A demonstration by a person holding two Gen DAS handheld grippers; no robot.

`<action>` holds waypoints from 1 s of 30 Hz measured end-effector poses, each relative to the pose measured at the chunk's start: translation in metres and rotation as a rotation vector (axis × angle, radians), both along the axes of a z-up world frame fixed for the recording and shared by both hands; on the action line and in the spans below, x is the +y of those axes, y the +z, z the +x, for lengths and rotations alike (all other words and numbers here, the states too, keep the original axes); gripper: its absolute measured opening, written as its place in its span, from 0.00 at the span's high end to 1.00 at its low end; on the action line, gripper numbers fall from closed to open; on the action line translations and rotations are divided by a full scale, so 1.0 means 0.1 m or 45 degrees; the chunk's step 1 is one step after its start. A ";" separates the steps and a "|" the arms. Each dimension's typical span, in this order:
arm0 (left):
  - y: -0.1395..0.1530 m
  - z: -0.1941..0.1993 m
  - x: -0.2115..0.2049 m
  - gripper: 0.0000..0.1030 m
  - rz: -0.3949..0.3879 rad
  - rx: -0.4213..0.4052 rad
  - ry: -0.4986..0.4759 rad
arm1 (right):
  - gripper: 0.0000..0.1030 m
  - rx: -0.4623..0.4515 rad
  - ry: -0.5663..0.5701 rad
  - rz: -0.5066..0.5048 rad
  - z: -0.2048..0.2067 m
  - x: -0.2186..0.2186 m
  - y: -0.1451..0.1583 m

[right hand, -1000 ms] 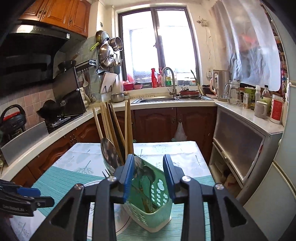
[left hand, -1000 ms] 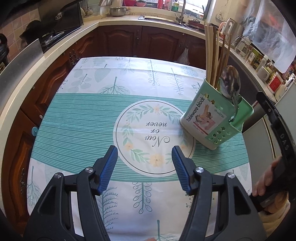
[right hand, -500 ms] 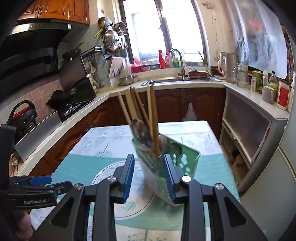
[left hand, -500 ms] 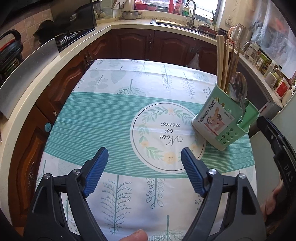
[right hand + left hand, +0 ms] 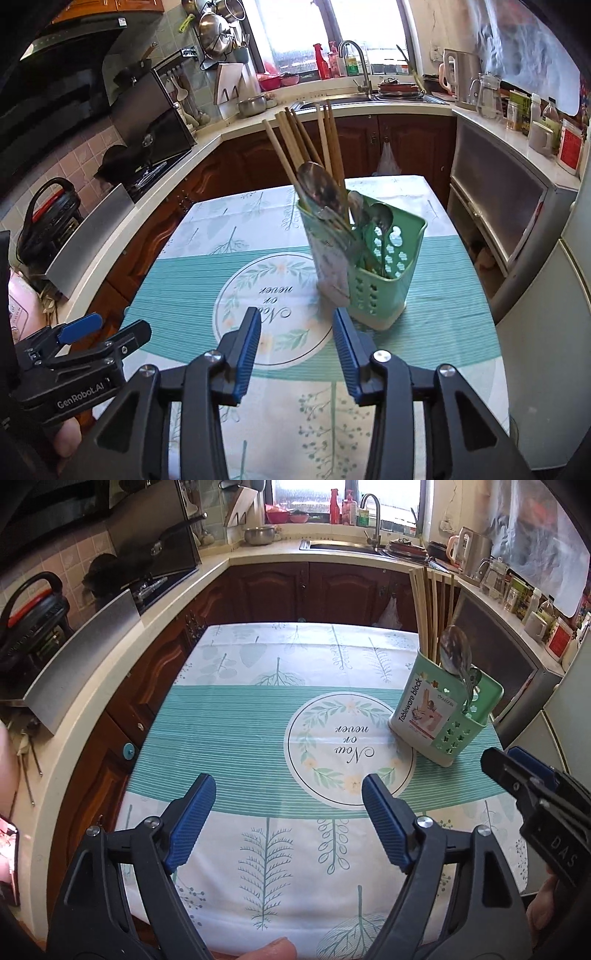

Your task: Organize utensils

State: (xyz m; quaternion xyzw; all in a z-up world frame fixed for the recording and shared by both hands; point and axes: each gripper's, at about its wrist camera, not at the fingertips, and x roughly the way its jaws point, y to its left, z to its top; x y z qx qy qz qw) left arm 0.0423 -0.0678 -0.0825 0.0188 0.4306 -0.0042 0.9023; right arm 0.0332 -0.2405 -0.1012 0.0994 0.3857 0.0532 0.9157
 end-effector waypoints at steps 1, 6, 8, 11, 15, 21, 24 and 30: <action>0.03 -0.03 0.00 0.22 0.002 -0.011 -0.003 | 0.53 -0.006 0.003 0.008 -0.02 0.02 0.02; 0.13 -0.12 0.02 0.22 0.005 -0.054 0.008 | 0.46 -0.109 0.028 -0.047 -0.19 0.24 0.18; 0.16 -0.17 0.04 0.22 0.021 -0.078 0.033 | 0.45 -0.144 0.048 -0.075 -0.23 0.31 0.23; 0.19 -0.20 0.08 0.22 0.018 -0.095 0.054 | 0.44 -0.171 0.052 -0.095 -0.25 0.37 0.27; 0.20 -0.23 0.10 0.22 0.035 -0.113 0.070 | 0.44 -0.175 0.057 -0.096 -0.25 0.41 0.27; 0.20 -0.22 0.11 0.22 0.046 -0.122 0.078 | 0.44 -0.176 0.058 -0.091 -0.25 0.42 0.27; 0.19 -0.22 0.11 0.22 0.046 -0.119 0.081 | 0.44 -0.171 0.059 -0.090 -0.25 0.42 0.26; 0.17 -0.19 0.11 0.22 0.056 -0.115 0.087 | 0.44 -0.154 0.061 -0.085 -0.23 0.46 0.24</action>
